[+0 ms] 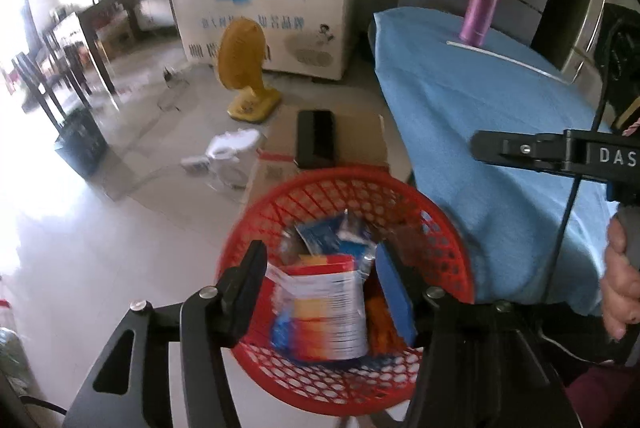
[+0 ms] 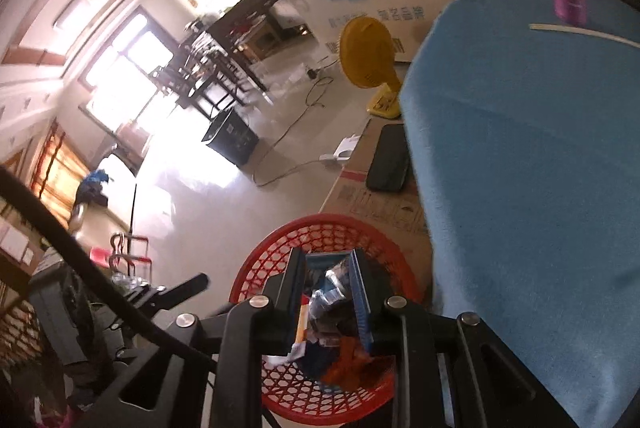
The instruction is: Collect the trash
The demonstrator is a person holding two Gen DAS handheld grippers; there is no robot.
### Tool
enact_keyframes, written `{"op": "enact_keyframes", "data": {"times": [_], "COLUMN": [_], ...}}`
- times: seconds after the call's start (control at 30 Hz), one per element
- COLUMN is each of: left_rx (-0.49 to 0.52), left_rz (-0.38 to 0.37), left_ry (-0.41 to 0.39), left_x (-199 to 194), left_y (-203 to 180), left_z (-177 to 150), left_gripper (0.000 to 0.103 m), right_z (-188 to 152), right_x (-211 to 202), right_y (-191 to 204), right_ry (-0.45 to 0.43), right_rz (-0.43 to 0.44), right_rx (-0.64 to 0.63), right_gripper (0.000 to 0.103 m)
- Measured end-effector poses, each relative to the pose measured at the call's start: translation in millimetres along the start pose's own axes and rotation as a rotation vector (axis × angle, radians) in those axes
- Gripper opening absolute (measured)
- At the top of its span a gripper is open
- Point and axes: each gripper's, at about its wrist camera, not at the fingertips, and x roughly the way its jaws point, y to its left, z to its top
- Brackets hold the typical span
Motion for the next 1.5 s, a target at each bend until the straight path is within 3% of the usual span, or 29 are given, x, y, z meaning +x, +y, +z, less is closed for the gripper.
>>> {"op": "enact_keyframes", "data": {"times": [0.07,0.13,0.3,0.4,0.47,0.5,0.53,0.57,0.63,0.8,1.0,1.5], "left_rx": [0.024,0.039,0.077,0.097,0.116,0.121,0.124,0.129,0.147,0.216,0.254,0.292], "left_rz": [0.039,0.055,0.075,0.074,0.088,0.102,0.113,0.130,0.143,0.123,0.094,0.030], "left_ry": [-0.038,-0.068,-0.177,-0.226,-0.253,-0.262,-0.271,-0.282,-0.301,-0.343,-0.388,-0.422], "left_x": [-7.7,-15.5,-47.8,-63.2,-74.9,-79.3,-83.0,-87.9,-96.4,-116.0,-136.6,-168.5], "left_y": [-8.7,-16.1,-48.5,-67.8,-87.5,-96.8,-104.5,-115.4,-135.9,-185.2,-236.0,-323.4], "left_z": [9.7,17.1,40.8,52.5,62.1,66.1,68.9,73.1,76.9,86.3,91.8,98.5], "left_gripper": [0.059,0.069,0.081,0.082,0.082,0.082,0.082,0.082,0.082,0.082,0.082,0.082], "right_z": [0.4,0.3,-3.5,-10.3,-16.7,-18.8,-24.0,-26.8,-36.4,-52.3,-67.4,-104.8], "right_x": [-9.4,-23.4,-76.6,-113.8,-142.0,-153.6,-171.5,-184.7,-216.8,-280.5,-337.3,-407.0], "right_y": [-5.6,-10.9,-24.9,-33.2,-41.3,-43.2,-47.9,-48.6,-52.4,-63.7,-77.4,-109.3], "right_ry": [-0.027,-0.067,-0.190,-0.265,-0.326,-0.346,-0.391,-0.428,-0.511,-0.589,-0.599,-0.638], "right_rz": [-0.010,-0.027,-0.081,-0.136,-0.178,-0.192,-0.212,-0.220,-0.269,-0.416,-0.569,-0.660], "right_rx": [0.011,0.010,0.004,0.005,0.011,0.014,0.021,0.024,0.019,0.039,0.087,0.109], "right_gripper": [0.026,0.026,0.027,0.031,0.044,0.057,0.080,0.081,0.081,0.081,0.081,0.081]}}
